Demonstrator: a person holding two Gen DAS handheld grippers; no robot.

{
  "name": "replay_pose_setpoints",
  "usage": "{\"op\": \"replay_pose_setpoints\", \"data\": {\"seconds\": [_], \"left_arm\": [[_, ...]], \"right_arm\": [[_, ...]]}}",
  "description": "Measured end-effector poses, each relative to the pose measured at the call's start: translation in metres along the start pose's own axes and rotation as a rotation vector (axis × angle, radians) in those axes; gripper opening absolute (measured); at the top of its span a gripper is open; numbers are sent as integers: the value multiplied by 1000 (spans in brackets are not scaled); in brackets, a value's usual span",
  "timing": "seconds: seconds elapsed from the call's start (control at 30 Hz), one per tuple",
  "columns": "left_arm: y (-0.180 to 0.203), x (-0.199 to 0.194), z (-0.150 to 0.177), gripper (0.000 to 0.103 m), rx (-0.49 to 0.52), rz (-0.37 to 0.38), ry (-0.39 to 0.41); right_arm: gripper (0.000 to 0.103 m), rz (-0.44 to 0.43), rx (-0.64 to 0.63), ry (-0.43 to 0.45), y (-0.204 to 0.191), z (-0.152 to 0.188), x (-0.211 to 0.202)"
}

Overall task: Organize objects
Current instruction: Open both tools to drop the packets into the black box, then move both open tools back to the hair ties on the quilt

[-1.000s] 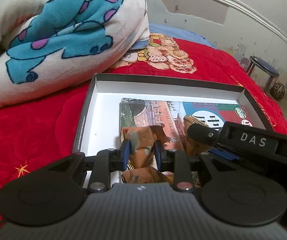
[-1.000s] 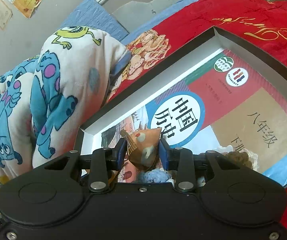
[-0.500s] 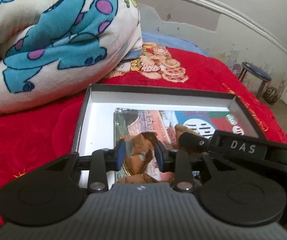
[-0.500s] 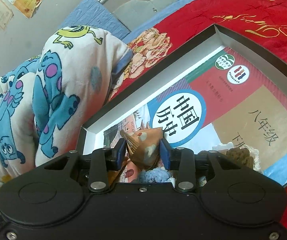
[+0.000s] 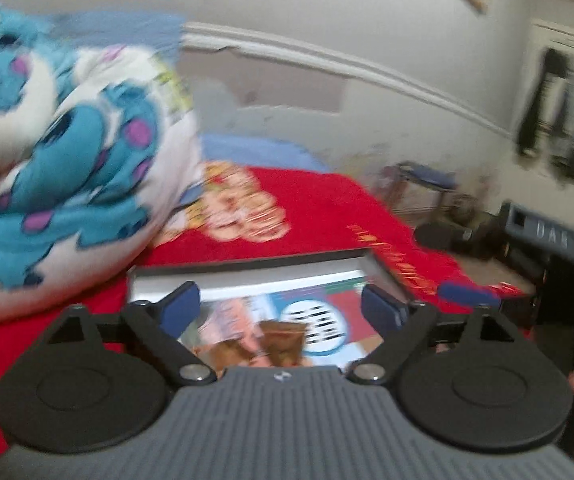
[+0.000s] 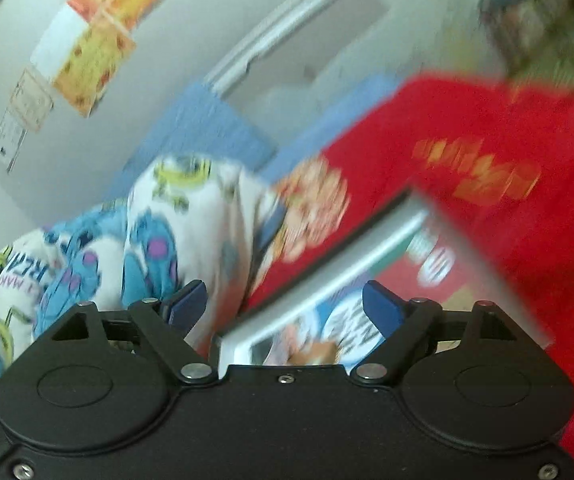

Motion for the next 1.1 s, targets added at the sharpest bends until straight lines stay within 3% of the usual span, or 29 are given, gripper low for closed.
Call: {"op": "replay_pose_setpoints", "data": {"seconds": [0.17,0.3,0.4,0.57,0.63,0.73,0.83,0.97,1.1], "left_arm": [[10,-28,-11,103,-10,72,71],[14,-50,-16,103,-8,104,109],[18,-65,-15,103,-2,108,110],[30,-86,3,98,4,113,92],[39,-89,16,92,35,86,79],[52,-85,41,84,61,50,64],[62,-72,67,78,63,31,-2],[74,-48,87,74,63,1,-73],[81,-34,95,74,84,-23,-86]], "right_arm": [[88,85,-113,87,-31,-30,-58],[88,107,-176,79,-52,-35,-97],[88,150,-211,84,-59,-22,-130],[88,182,-152,102,-55,13,-182],[88,200,-134,98,-52,31,-195],[87,222,-79,80,-42,56,-203],[76,226,7,-9,-25,68,-196],[73,249,7,-77,-10,80,-178],[67,258,56,-130,5,93,-159]]}}
Point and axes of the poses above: each gripper's, at about its wrist camera, not at the fingertips, and x roughly the way its jaws point, y to its right, z to its underside, the point moved 2 cm from there along x, roughly the way its jaws point, and after that the axes turned 13 degrees about -z, right-handed, at the moved point
